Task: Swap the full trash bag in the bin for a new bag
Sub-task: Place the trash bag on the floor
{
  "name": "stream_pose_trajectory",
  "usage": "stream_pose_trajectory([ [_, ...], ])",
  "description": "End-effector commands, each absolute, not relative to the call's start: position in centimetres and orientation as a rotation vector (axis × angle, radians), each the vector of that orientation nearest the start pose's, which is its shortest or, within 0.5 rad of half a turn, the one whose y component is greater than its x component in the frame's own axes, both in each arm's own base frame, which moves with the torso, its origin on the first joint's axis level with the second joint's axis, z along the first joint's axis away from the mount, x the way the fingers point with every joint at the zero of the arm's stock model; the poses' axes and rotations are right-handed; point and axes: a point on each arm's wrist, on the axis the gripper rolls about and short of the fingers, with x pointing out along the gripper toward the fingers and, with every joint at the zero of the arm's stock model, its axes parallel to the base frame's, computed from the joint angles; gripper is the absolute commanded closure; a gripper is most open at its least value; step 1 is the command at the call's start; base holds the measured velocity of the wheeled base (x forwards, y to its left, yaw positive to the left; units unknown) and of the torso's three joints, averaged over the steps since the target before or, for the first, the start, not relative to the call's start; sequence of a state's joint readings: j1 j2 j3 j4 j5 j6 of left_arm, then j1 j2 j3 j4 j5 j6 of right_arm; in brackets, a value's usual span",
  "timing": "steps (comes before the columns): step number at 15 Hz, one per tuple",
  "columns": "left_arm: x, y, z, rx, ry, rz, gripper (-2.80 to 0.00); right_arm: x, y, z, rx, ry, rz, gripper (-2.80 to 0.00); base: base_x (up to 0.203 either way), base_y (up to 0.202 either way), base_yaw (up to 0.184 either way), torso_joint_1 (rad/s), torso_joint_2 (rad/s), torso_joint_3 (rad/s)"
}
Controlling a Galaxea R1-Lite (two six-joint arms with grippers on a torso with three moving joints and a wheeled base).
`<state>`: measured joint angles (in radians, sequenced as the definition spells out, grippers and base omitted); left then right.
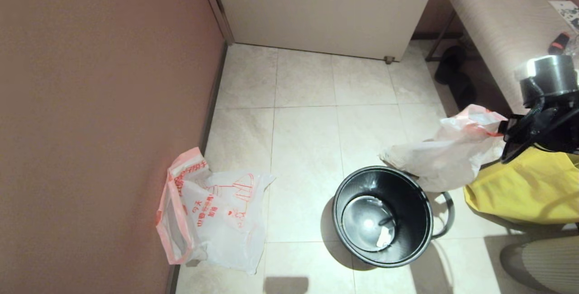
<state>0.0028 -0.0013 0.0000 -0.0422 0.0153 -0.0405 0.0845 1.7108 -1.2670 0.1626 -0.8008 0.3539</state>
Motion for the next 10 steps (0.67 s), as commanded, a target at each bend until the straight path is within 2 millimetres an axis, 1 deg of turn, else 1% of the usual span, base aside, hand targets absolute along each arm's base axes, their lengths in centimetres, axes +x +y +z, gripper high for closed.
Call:
stream_pose_trajectory([
  [1, -2.3, 0.0, 8.0, -0.043, -0.043, 0.018, 0.00, 30.1, 0.5, 23.7, 0.096, 0.465, -0.802, -2.80, 0.000, 0.000, 0.000, 0.000, 0.00, 0.000],
  [2, -2.3, 0.0, 8.0, -0.043, -0.043, 0.019, 0.00, 29.7, 0.4, 22.9, 0.117, 0.535, -0.808, -2.80, 0.000, 0.000, 0.000, 0.000, 0.00, 0.000],
  [3, -2.3, 0.0, 8.0, -0.042, -0.043, 0.019, 0.00, 29.2, 0.3, 22.3, 0.154, 0.617, -0.767, -2.80, 0.000, 0.000, 0.000, 0.000, 0.00, 0.000],
  [5, -2.3, 0.0, 8.0, -0.042, -0.043, 0.019, 0.00, 28.8, 0.2, 22.0, 0.222, 0.718, -0.668, -2.80, 0.000, 0.000, 0.000, 0.000, 0.00, 0.000],
  [6, -2.3, 0.0, 8.0, -0.043, -0.043, 0.019, 0.00, 28.7, 0.0, 22.1, 0.237, 0.744, -0.649, -2.80, 0.000, 0.000, 0.000, 0.000, 0.00, 0.000],
  [8, -2.3, 0.0, 8.0, -0.042, -0.043, 0.019, 0.00, 28.4, 0.0, 22.3, 0.206, 0.802, -0.585, -2.80, 0.000, 0.000, 0.000, 0.000, 0.00, 0.000],
  [10, -2.3, 0.0, 8.0, -0.042, -0.043, 0.018, 0.00, 28.2, -0.6, 22.2, 0.094, 0.894, -0.553, -2.80, 0.000, 0.000, 0.000, 0.000, 0.00, 0.000],
])
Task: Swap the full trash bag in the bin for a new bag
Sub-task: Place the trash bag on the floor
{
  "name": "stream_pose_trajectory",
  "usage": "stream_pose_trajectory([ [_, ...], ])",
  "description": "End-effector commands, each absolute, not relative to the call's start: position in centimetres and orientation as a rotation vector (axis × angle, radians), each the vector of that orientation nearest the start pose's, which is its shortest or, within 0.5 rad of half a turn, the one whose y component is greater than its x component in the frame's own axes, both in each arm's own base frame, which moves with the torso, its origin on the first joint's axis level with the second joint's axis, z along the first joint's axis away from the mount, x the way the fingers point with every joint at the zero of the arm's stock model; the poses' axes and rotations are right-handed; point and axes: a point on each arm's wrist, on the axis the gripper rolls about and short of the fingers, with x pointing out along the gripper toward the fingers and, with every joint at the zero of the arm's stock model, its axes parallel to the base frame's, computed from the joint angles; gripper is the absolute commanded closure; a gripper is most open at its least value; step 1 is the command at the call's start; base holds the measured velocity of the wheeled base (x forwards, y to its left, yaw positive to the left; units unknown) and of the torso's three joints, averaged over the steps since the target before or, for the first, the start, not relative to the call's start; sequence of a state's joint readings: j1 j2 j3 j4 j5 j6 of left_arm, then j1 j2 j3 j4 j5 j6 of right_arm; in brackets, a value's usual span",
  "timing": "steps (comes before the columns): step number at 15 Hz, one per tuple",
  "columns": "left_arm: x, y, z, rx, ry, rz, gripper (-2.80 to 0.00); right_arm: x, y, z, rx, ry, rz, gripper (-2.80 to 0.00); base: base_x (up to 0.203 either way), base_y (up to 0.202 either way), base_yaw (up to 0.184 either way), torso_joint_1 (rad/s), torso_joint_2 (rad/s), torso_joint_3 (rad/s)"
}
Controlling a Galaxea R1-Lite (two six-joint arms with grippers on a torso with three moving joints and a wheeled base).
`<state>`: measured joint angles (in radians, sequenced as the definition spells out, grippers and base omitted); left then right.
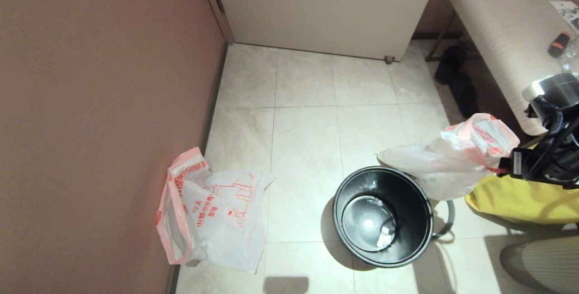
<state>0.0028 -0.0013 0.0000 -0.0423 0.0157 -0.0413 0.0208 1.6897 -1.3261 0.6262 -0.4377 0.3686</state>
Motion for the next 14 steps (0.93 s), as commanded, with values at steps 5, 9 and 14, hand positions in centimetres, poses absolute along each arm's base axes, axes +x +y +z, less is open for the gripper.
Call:
stream_pose_trajectory([
  [5, -2.3, 0.0, 8.0, -0.043, -0.043, 0.019, 0.00, 26.7, -1.0, 21.8, -0.095, 1.286, -0.597, -2.80, 0.000, 0.000, 0.000, 0.000, 0.00, 0.000],
  [9, -2.3, 0.0, 8.0, -0.042, -0.043, 0.018, 0.00, 26.9, -1.0, 20.8, -0.136, 1.328, -0.653, -2.80, 0.000, 0.000, 0.000, 0.000, 0.00, 0.000],
  [14, -2.3, 0.0, 8.0, -0.043, -0.043, 0.018, 0.00, 26.9, -1.0, 19.9, -0.218, 1.393, -0.710, -2.80, 0.000, 0.000, 0.000, 0.000, 0.00, 0.000],
])
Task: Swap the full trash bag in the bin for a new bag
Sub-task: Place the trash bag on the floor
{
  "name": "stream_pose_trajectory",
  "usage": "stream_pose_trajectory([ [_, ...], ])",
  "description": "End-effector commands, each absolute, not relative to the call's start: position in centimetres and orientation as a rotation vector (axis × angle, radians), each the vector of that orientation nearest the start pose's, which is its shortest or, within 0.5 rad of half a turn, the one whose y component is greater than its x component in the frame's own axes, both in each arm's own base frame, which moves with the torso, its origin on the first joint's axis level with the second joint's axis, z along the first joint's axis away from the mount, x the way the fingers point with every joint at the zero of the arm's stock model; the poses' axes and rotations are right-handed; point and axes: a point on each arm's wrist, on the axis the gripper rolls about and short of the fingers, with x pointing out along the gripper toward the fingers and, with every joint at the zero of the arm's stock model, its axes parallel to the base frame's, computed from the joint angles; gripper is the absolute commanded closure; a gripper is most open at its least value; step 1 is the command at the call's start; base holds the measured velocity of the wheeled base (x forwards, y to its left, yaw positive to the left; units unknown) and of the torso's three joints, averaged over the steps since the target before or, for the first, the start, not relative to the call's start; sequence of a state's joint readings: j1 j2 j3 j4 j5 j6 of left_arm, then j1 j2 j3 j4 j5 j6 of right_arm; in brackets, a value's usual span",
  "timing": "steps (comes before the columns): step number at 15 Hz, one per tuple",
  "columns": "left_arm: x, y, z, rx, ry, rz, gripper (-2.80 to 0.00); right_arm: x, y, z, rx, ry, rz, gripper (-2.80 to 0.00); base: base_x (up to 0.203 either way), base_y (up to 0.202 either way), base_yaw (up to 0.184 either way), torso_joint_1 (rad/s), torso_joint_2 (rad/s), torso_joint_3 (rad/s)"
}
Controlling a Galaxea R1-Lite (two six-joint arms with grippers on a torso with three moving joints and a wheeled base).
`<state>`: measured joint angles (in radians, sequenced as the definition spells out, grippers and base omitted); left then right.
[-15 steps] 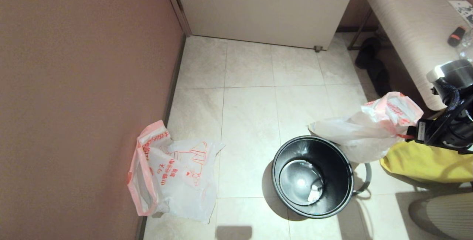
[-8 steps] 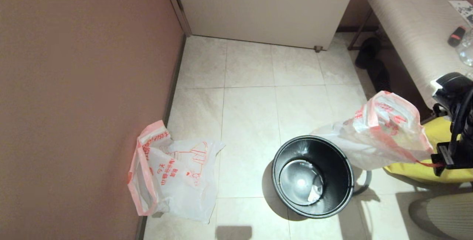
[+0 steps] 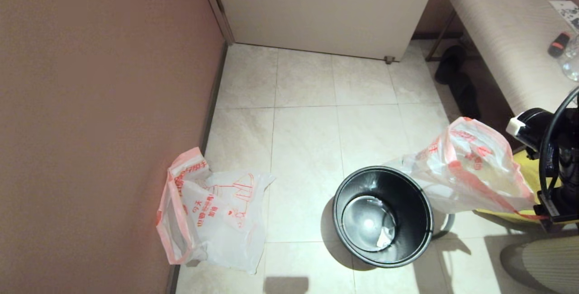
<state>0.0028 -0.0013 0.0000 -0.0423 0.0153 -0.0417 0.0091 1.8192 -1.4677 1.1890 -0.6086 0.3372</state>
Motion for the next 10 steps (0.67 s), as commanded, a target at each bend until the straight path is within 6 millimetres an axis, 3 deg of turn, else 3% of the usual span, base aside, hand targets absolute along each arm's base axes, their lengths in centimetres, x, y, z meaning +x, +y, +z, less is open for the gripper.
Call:
stream_pose_trajectory([
  [1, -2.3, 0.0, 8.0, -0.042, -0.043, 0.019, 0.00, 27.2, -1.0, 19.6, -0.230, 1.392, -0.731, -2.80, 0.000, 0.000, 0.000, 0.000, 0.00, 0.000],
  [4, -2.3, 0.0, 8.0, -0.043, -0.043, 0.017, 0.00, 29.0, -0.5, 17.5, -0.240, 1.393, -0.792, -2.80, 0.000, 0.000, 0.000, 0.000, 0.00, 0.000],
  [10, -2.3, 0.0, 8.0, -0.042, -0.043, 0.018, 0.00, 35.2, 0.2, 11.5, -0.186, 1.302, -0.858, -2.80, 0.000, 0.000, 0.000, 0.000, 0.00, 0.000],
])
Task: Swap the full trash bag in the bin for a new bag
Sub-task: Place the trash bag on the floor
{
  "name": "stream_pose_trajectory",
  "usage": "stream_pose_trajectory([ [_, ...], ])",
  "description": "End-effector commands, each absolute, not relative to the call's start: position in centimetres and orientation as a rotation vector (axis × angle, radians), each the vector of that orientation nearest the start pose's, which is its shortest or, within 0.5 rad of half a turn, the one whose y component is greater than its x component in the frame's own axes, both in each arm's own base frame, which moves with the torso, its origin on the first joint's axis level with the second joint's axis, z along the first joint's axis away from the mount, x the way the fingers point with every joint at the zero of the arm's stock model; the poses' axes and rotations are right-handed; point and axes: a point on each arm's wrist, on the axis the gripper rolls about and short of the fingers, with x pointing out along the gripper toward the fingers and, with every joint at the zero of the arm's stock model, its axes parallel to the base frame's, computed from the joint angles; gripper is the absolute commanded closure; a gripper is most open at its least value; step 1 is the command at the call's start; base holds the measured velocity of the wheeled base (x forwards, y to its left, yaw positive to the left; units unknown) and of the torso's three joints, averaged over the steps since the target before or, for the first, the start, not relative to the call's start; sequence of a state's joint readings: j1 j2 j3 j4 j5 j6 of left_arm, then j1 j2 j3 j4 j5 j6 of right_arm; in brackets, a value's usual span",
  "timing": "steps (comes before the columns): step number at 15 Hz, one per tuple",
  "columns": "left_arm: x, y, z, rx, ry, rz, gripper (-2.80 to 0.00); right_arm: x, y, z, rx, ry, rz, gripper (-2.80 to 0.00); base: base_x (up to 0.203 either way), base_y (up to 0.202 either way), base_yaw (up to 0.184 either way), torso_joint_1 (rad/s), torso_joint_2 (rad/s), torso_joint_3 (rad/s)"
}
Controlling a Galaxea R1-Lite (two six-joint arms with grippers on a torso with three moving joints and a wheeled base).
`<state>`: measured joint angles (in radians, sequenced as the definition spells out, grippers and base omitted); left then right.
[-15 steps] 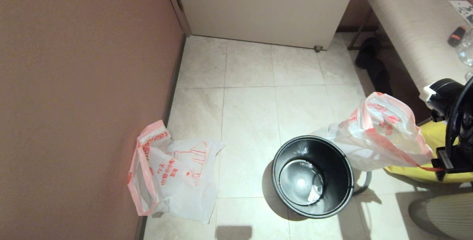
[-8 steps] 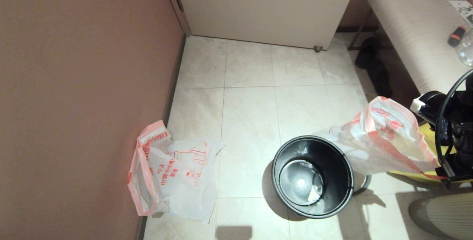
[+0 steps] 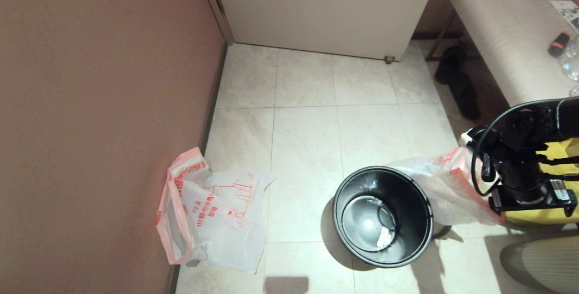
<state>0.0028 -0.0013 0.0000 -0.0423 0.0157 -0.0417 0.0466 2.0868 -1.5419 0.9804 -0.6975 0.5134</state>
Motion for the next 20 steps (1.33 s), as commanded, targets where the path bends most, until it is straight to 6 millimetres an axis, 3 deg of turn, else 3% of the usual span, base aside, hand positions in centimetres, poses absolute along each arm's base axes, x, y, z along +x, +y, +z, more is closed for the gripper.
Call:
stream_pose_trajectory([
  [1, -2.3, 0.0, 8.0, -0.042, -0.043, 0.019, 0.00, 36.3, 0.2, 10.5, -0.174, 1.291, -0.876, -2.80, 0.000, 0.000, 0.000, 0.000, 0.00, 0.000],
  [5, -2.3, 0.0, 8.0, -0.042, -0.043, 0.019, 0.00, 39.2, 0.3, 8.4, -0.123, 1.222, -0.908, -2.80, 0.000, 0.000, 0.000, 0.000, 0.00, 0.000],
  [9, -2.3, 0.0, 8.0, -0.043, -0.043, 0.019, 0.00, 41.5, 0.5, 9.4, 0.049, 0.998, -0.867, -2.80, 0.000, 0.000, 0.000, 0.000, 0.00, 0.000],
  [13, -2.3, 0.0, 8.0, -0.042, -0.043, 0.019, 0.00, 40.7, 0.7, 12.3, 0.318, 1.001, -0.702, -2.80, 0.000, 0.000, 0.000, 0.000, 0.00, 0.000],
  [17, -2.3, 0.0, 8.0, -0.043, -0.043, 0.018, 0.00, 38.7, -0.4, 17.4, 0.524, 0.936, -0.505, -2.80, 0.000, 0.000, 0.000, 0.000, 0.00, 0.000],
  [20, -2.3, 0.0, 8.0, -0.042, -0.043, 0.019, 0.00, 37.9, -1.1, 18.9, 0.568, 0.904, -0.468, -2.80, 0.000, 0.000, 0.000, 0.000, 0.00, 0.000],
])
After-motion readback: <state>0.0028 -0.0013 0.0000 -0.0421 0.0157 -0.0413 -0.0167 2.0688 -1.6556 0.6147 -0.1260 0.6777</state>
